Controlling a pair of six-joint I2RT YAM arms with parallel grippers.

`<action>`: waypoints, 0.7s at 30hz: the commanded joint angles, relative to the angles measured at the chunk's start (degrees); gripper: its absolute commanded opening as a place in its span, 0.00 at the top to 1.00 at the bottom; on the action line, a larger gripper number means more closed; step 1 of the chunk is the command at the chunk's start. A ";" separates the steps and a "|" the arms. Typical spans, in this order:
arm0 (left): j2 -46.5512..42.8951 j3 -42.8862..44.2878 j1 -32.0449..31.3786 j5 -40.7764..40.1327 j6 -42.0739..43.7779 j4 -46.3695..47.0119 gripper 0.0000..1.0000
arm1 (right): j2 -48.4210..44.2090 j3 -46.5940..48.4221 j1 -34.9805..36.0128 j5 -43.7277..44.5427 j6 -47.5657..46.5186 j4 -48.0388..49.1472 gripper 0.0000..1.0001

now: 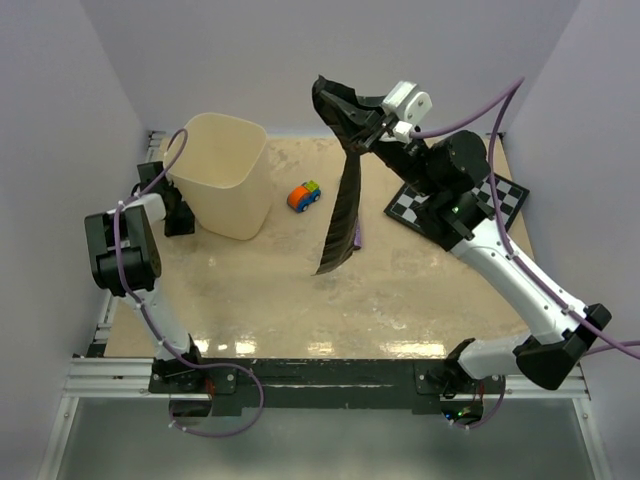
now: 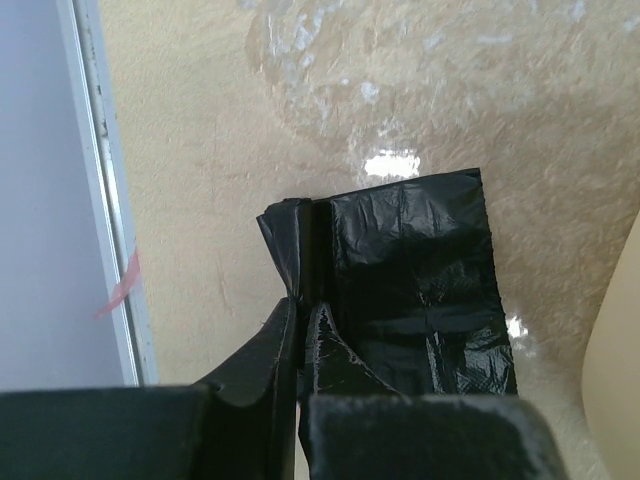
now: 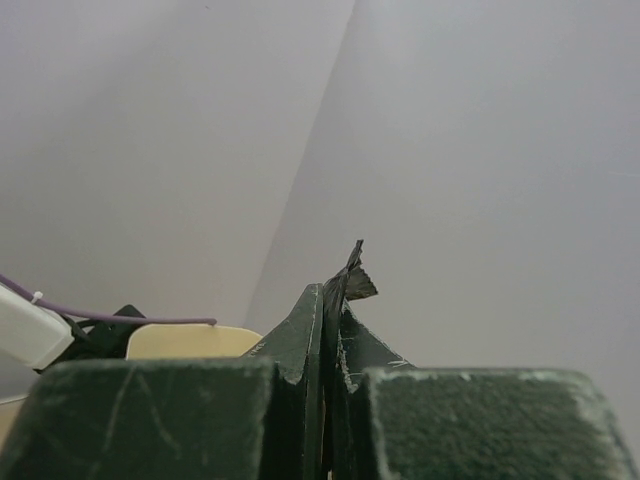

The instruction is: Put the trash bags into the trash bin

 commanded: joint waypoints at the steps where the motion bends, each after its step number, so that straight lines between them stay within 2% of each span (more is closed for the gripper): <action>1: -4.79 -2.16 1.05 -1.25 3.07 -1.88 1.00 | -1.45 0.63 0.01 1.10 0.75 2.06 1.00; 8: -15.69 -13.05 4.74 1.55 10.97 -1.70 1.00 | -3.30 -1.39 0.10 2.24 -0.04 2.06 1.00; 11: -16.49 -17.10 4.92 1.91 13.44 -0.04 1.00 | -3.04 -2.01 0.10 1.54 0.66 2.76 1.00; 19: -14.73 -17.63 5.01 0.86 10.19 -2.33 1.00 | -1.89 -1.21 0.01 0.57 2.51 3.55 1.00; 20: -15.43 -18.77 5.01 0.51 10.45 -1.62 0.97 | -2.24 -1.65 0.09 0.75 2.51 3.64 1.00; 21: -16.48 -19.65 4.92 0.24 10.54 -1.18 0.85 | -2.42 -1.92 0.01 0.92 2.59 3.73 1.00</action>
